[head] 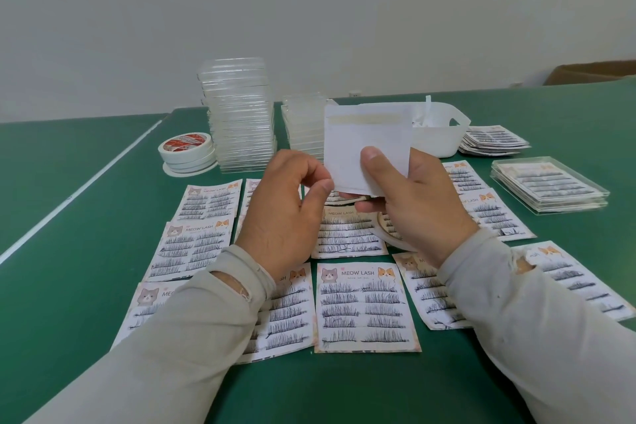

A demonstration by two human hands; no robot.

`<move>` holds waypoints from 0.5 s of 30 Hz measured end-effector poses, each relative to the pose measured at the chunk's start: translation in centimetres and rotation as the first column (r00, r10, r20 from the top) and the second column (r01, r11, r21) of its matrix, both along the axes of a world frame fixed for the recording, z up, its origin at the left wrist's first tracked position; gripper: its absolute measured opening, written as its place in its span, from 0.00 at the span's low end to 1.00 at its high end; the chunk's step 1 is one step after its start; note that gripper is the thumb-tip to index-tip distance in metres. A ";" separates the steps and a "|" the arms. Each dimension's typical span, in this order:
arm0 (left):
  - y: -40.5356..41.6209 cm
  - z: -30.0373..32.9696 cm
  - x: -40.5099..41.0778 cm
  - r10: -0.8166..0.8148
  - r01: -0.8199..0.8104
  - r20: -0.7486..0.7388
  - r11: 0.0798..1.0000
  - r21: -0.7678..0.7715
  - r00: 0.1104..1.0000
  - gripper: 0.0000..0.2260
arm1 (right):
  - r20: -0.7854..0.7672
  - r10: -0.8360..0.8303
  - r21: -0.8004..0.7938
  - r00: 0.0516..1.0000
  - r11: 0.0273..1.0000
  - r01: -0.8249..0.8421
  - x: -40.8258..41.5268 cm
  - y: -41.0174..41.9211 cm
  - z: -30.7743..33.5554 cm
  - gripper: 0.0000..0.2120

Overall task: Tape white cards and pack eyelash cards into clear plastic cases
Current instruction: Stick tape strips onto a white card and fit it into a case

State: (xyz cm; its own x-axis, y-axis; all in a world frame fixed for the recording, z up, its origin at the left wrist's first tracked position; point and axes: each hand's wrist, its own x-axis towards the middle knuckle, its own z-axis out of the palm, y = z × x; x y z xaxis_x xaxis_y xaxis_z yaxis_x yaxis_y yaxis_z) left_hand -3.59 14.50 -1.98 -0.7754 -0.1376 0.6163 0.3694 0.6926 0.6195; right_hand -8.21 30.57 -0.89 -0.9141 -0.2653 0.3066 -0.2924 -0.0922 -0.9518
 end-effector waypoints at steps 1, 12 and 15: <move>0.0 0.0 0.0 -0.025 0.025 0.014 1.000 -0.009 1.000 0.07 | -0.049 -0.032 0.044 0.998 0.998 0.034 0.0 0.0 -0.1 0.08; -0.2 0.6 -0.1 -0.307 0.113 0.229 0.789 0.604 0.924 0.08 | 0.225 0.088 0.176 0.970 0.976 -0.130 0.0 0.5 0.3 0.21; -0.3 0.5 -0.4 -0.213 0.044 0.214 0.799 0.600 0.953 0.09 | -0.104 -0.240 0.276 0.965 0.926 0.260 -1.0 0.9 -0.1 0.22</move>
State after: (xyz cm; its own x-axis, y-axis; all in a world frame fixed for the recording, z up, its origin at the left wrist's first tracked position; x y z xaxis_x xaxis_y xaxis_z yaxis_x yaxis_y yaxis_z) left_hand -3.95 14.19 -1.52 -0.9295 -0.2911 0.2266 0.1974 0.1265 0.9721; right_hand -9.19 31.44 -0.94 -0.9419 -0.1163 0.3150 -0.3350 0.2636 -0.9046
